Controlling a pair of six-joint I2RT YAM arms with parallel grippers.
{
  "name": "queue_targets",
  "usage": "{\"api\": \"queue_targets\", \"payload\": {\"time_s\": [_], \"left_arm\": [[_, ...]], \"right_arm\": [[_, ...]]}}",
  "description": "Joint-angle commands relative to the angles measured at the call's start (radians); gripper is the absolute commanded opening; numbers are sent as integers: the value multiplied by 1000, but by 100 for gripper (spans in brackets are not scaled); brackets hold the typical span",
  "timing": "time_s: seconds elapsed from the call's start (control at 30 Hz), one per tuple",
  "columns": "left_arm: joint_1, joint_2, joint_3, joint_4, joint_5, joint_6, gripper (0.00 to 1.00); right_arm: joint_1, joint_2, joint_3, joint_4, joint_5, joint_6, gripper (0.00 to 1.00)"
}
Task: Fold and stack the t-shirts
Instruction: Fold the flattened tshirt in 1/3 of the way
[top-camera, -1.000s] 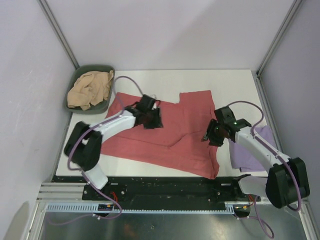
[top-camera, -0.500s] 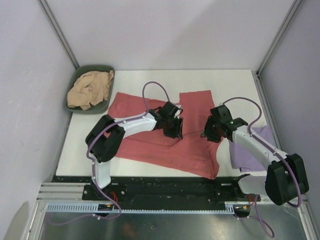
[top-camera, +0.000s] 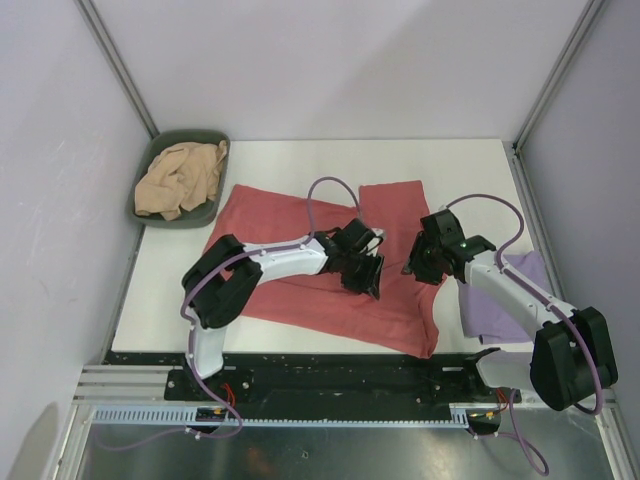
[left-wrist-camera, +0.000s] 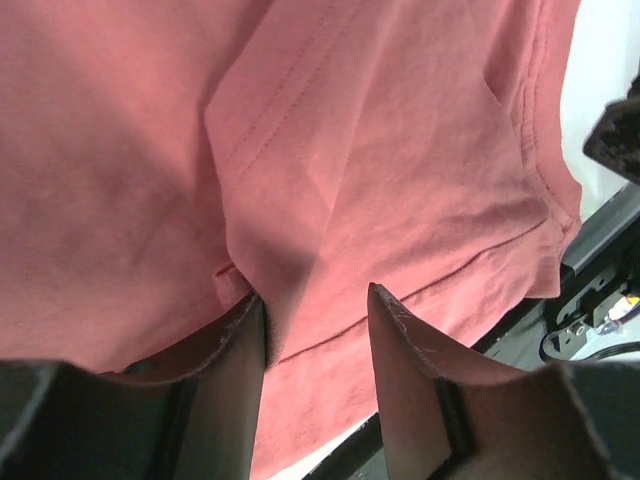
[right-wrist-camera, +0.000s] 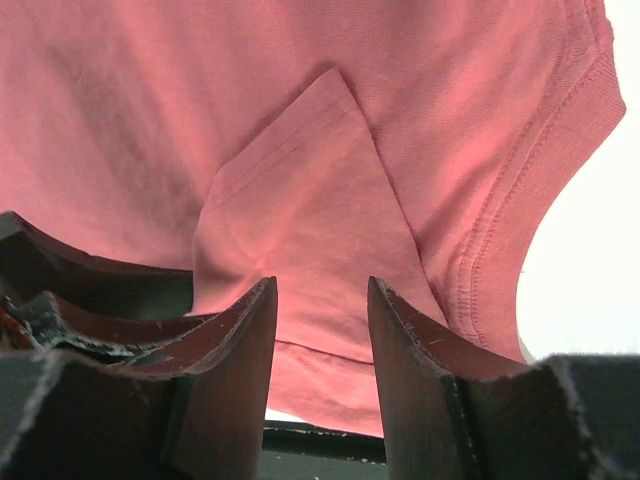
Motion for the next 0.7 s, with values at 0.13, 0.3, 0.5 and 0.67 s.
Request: {"api": "queue_targets", "payload": {"time_s": [0.13, 0.3, 0.5, 0.67], "left_arm": [[-65, -64, -20, 23, 34, 80, 48], [-103, -102, -59, 23, -1, 123, 49], [-137, -137, -92, 23, -32, 179, 50], [-139, -157, -119, 23, -60, 194, 50]], "right_arm": [[1, 14, 37, 25, 37, -1, 46], [3, 44, 37, 34, 38, -8, 46], [3, 87, 37, 59, 47, -23, 45], [7, 108, 37, 52, 66, -33, 46]]}}
